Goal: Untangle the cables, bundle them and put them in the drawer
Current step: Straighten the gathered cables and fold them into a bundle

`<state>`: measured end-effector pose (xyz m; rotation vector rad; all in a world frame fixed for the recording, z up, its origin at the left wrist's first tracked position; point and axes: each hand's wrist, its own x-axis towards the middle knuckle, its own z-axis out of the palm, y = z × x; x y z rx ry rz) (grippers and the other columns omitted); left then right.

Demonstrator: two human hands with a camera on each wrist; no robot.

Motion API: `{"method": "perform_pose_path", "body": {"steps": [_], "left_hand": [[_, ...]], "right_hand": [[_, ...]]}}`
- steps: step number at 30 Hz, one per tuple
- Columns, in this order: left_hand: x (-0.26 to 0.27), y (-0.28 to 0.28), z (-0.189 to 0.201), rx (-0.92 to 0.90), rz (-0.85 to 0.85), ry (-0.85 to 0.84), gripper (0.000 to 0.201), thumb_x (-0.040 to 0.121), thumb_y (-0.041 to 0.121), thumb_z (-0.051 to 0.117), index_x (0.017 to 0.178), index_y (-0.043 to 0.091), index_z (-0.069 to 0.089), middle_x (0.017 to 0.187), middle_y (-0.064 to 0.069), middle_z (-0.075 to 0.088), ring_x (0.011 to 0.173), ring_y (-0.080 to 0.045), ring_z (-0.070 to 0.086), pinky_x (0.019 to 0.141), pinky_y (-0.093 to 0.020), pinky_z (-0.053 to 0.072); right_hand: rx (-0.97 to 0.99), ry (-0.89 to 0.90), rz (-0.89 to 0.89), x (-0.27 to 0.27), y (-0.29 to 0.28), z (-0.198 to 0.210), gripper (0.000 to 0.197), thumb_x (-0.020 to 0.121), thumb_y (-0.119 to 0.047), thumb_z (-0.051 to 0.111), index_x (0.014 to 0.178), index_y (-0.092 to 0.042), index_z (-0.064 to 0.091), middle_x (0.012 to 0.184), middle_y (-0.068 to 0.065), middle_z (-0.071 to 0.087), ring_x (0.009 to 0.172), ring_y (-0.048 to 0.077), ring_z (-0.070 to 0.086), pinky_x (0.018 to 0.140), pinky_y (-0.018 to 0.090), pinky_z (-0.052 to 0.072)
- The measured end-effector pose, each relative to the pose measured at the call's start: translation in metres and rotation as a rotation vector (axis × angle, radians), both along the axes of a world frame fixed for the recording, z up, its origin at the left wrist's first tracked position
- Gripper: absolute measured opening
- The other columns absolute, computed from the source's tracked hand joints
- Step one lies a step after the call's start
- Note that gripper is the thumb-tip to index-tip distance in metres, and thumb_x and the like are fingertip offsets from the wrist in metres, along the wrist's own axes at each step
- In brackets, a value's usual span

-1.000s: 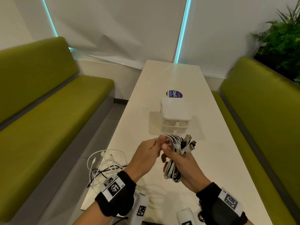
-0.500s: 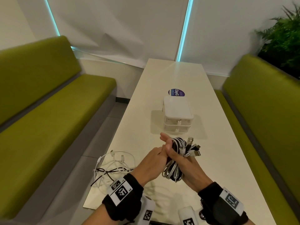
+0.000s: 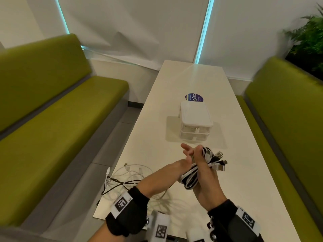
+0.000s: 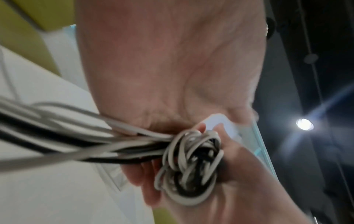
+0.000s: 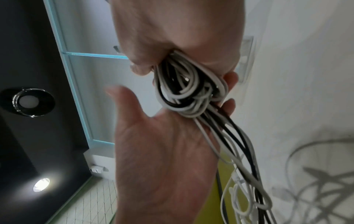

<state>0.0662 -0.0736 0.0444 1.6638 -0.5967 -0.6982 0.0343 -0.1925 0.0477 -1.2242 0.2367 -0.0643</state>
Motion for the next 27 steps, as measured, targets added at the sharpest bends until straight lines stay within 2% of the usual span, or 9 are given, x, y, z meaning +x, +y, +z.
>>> {"method": "perform_pose_path", "body": {"steps": [2,5,10,14,16,18,22,24,27], "left_hand": [[0.004,0.003,-0.005,0.13,-0.021,-0.139,0.067,0.072,0.063,0.07,0.125,0.025,0.054,0.115,0.009,0.067,0.105,-0.004,0.063,0.096,-0.039,0.051],[0.01,0.003,-0.012,0.186,0.053,-0.172,0.062,0.06,0.047,0.086,0.113,0.025,0.063,0.104,0.006,0.073,0.099,-0.006,0.067,0.092,-0.038,0.054],[0.011,0.0,-0.015,0.226,0.094,-0.207,0.027,0.069,0.028,0.08,0.091,0.016,0.069,0.081,-0.001,0.071,0.072,-0.012,0.066,0.077,-0.041,0.057],[0.003,-0.01,-0.022,0.154,0.169,-0.365,0.042,0.068,0.026,0.073,0.109,0.026,0.066,0.101,0.008,0.071,0.098,-0.007,0.065,0.088,-0.035,0.054],[0.002,-0.013,-0.031,0.174,0.213,-0.453,0.043,0.071,0.035,0.07,0.113,0.03,0.064,0.105,0.011,0.07,0.102,-0.006,0.064,0.088,-0.033,0.053],[0.001,-0.015,-0.037,0.243,0.257,-0.61,0.037,0.072,0.043,0.061,0.106,0.03,0.065,0.097,0.009,0.071,0.096,-0.011,0.065,0.081,-0.033,0.054],[-0.003,-0.014,-0.045,0.18,0.344,-0.714,0.029,0.07,0.042,0.057,0.082,0.019,0.07,0.074,0.003,0.071,0.07,-0.015,0.065,0.063,-0.025,0.047],[-0.004,-0.017,-0.048,0.157,0.354,-0.729,0.029,0.072,0.039,0.057,0.082,0.016,0.071,0.073,0.003,0.071,0.067,-0.014,0.065,0.061,-0.026,0.049],[-0.003,-0.02,-0.048,0.122,0.366,-0.707,0.027,0.072,0.036,0.058,0.086,0.015,0.071,0.075,0.003,0.071,0.07,-0.014,0.066,0.062,-0.029,0.051]], "right_hand": [[-0.025,0.046,0.023,0.001,-0.001,0.003,0.064,0.072,-0.072,0.059,0.099,-0.015,0.069,0.119,-0.005,0.07,0.102,0.008,0.067,0.083,0.042,0.055],[-0.07,0.105,0.097,0.0,-0.001,0.007,0.051,0.078,-0.06,0.054,0.107,-0.023,0.074,0.101,-0.005,0.075,0.098,0.007,0.071,0.084,0.043,0.059],[-0.146,0.119,0.214,-0.005,-0.007,0.009,0.042,0.081,-0.056,0.057,0.102,-0.026,0.077,0.108,0.002,0.074,0.107,0.017,0.069,0.083,0.046,0.058],[-0.09,0.099,0.146,-0.003,-0.003,0.005,0.039,0.073,-0.051,0.069,0.091,-0.017,0.08,0.11,0.0,0.075,0.116,0.012,0.064,0.103,0.039,0.046],[-0.009,0.125,0.108,-0.001,0.001,0.003,0.053,0.07,-0.048,0.071,0.093,-0.001,0.075,0.108,0.002,0.075,0.111,0.013,0.067,0.101,0.038,0.047],[0.04,0.147,0.093,-0.001,0.004,0.004,0.052,0.076,-0.042,0.069,0.092,0.007,0.07,0.107,0.005,0.075,0.107,0.014,0.069,0.095,0.035,0.05],[0.073,0.173,0.102,-0.001,0.008,0.006,0.018,0.083,-0.014,0.067,0.07,-0.002,0.071,0.104,0.015,0.075,0.106,0.022,0.069,0.087,0.033,0.052],[0.064,0.188,0.103,0.0,0.008,0.006,0.017,0.084,-0.004,0.063,0.068,-0.002,0.069,0.103,0.015,0.075,0.106,0.024,0.069,0.085,0.034,0.053],[0.052,0.18,0.106,0.0,0.005,0.005,0.016,0.084,-0.006,0.065,0.069,-0.004,0.071,0.102,0.016,0.075,0.105,0.024,0.069,0.09,0.036,0.054]]}}
